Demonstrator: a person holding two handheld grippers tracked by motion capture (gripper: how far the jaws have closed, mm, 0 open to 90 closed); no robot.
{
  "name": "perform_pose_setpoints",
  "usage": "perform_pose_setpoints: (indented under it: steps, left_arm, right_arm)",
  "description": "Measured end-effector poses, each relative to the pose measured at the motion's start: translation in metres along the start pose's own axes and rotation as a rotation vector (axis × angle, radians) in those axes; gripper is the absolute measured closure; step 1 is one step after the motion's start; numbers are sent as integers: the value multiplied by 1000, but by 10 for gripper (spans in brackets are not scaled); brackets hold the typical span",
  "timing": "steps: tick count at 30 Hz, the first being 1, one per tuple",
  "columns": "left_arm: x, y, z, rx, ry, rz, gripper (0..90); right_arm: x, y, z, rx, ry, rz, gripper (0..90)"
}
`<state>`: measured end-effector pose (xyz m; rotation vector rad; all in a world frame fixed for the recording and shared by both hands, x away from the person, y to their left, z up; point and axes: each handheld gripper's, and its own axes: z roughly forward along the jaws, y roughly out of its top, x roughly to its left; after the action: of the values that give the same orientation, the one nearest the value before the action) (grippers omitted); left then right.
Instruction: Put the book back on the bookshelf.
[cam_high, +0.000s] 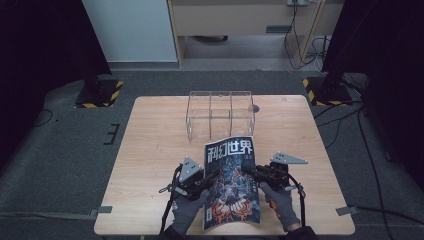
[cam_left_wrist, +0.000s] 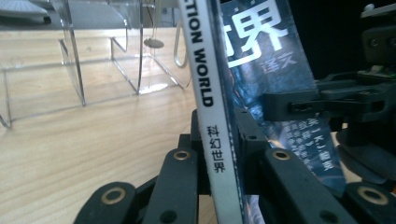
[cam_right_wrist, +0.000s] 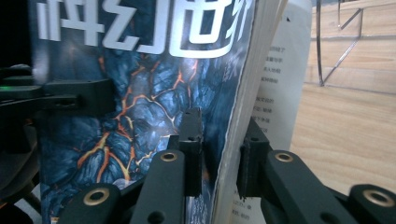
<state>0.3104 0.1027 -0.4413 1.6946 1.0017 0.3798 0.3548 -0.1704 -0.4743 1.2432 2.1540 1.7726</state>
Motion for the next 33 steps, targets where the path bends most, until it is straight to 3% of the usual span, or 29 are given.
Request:
perform_pose_setpoints:
  steps: [7, 15, 19, 22, 25, 33]
  left_arm:
    - [1, 6, -4, -5, -11, 3, 821]
    - [1, 13, -12, -13, -50, -4, 823]
    - [-2, 16, -17, -18, -59, 5, 823]
    - [0, 18, -21, -30, -45, 7, 823]
    - [6, 21, -24, -41, -46, -15, 823]
    - [13, 29, -34, -57, -19, -16, 823]
  right_arm:
    - [-3, 4, 3, 4, 5, 13, 680]
    - [-7, 5, 3, 0, 8, 26, 514]
    - [-10, 3, -1, -14, -49, -10, 451]
    - [-18, -1, -9, -37, -84, -4, 416]
    - [-26, -6, -17, -45, -127, -6, 390]
    - [-38, -16, -25, -4, -221, -29, 337]
